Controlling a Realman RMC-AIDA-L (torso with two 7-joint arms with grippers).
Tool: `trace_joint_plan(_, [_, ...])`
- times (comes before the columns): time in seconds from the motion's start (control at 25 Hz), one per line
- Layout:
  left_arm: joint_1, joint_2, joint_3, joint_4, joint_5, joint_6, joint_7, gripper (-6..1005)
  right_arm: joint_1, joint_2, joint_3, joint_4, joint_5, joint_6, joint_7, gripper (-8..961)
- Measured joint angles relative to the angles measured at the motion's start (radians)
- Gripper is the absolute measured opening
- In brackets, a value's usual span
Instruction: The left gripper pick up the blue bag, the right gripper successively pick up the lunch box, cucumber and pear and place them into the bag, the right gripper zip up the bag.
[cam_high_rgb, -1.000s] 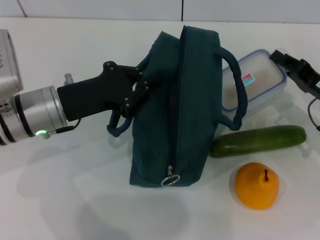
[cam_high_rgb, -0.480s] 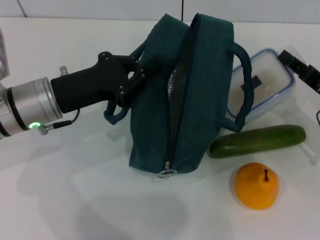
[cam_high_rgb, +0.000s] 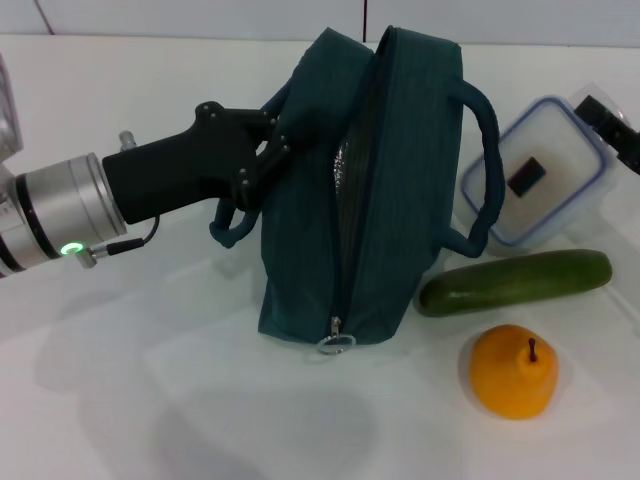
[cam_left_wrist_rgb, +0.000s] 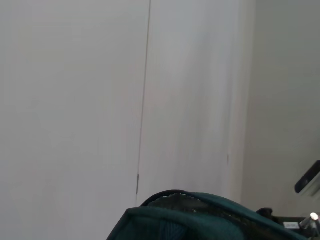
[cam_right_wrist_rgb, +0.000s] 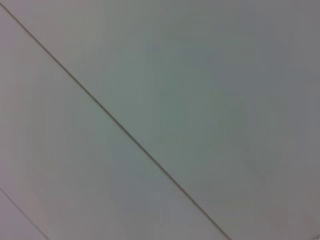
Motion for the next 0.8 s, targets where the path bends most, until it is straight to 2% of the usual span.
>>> trace_joint_plan(0.28, [-0.006, -0.004, -0.003, -0.005, -0.004, -0.038, 0.004, 37, -0.018, -0.012, 0.000, -0.024, 0.000, -0.004, 0.006, 183])
trace_joint_plan(0.48, [-0.011, -0.004, -0.003, -0.006, -0.006, -0.054, 0.004, 37, -0.023, -0.017, -0.001, -0.041, -0.005, -0.003, 0.007, 88])
trace_joint_plan(0.8, [-0.012, -0.003, -0.003, -0.003, -0.013, -0.055, 0.004, 38, -0.028, -0.035, -0.010, -0.048, -0.012, 0.000, 0.018, 109])
